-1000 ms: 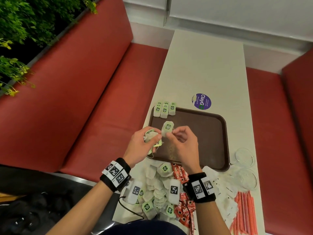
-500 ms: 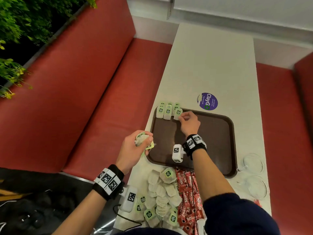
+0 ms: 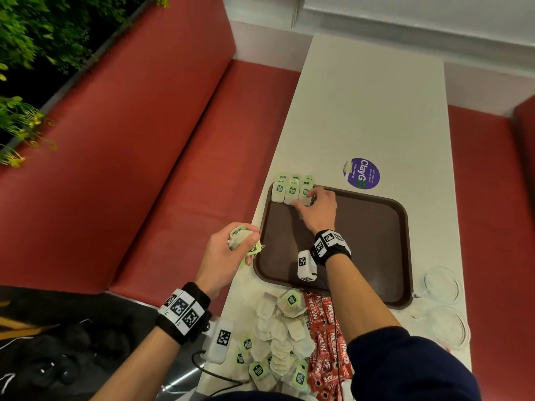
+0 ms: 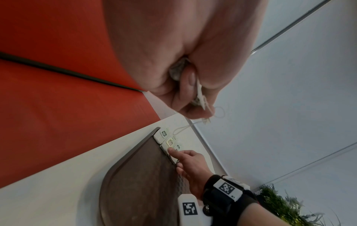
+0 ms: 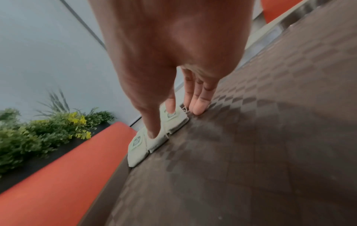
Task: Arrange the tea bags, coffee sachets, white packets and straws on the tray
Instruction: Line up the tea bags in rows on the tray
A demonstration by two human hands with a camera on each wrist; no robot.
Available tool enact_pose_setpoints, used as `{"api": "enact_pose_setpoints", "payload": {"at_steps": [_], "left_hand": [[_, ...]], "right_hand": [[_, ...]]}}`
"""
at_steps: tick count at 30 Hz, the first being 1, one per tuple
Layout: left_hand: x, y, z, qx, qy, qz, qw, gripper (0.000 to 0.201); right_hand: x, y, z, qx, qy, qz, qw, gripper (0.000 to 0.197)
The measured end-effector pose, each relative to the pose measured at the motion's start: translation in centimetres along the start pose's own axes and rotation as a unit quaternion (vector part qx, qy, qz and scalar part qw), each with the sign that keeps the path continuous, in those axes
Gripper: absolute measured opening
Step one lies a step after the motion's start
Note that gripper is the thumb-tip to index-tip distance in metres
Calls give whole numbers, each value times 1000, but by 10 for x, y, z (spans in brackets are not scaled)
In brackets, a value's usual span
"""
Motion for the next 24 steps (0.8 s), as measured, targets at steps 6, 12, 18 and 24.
{"api": "enact_pose_setpoints", "payload": {"at_steps": [6,12,18,24], "left_hand": [[0,2,1,-5,-4,1,1000,8],[4,2,8,-1,-13,-5,1000,9],[9,-3,14,4,-43,-23,999,10],[16,-13,22,31,-49,-30,998,8]], "right_hand": [[6,1,-9,-22,-44,-26,998,47],[-1,-4,-12,-20,-46,-28,998,46],[-42,-62,-50,-38,91,-8,995,26],[-64,-174,-87,-57,287,-186,938,27]]}}
Point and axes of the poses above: each hand's wrist, its own y-axis towards the middle knuckle, its own x-axis out of the palm, z = x × y, the point moved 5 cm from there along y, towards the middle knuckle, and after that the axes turned 3 degrees about -y, right-handed, at the moved point
